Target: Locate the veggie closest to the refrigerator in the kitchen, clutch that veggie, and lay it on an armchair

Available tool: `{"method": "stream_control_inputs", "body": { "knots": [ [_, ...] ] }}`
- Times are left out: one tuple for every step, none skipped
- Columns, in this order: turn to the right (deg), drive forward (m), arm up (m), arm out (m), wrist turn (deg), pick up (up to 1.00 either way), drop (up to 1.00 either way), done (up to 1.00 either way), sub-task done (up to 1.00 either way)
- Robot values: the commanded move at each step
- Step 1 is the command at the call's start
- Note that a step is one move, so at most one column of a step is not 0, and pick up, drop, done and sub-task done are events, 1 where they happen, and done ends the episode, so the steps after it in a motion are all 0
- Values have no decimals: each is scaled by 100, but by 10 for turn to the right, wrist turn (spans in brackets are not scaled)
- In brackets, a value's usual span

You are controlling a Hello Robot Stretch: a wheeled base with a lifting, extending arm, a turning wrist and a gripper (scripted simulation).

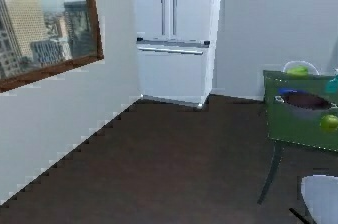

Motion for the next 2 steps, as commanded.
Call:
{"method": "stream_control_inputs", "body": {
  "knots": [
    [30,0,0,0,0,0,0,0,0],
    [0,100,0,0,0,0,0,0,0]
  ]
}}
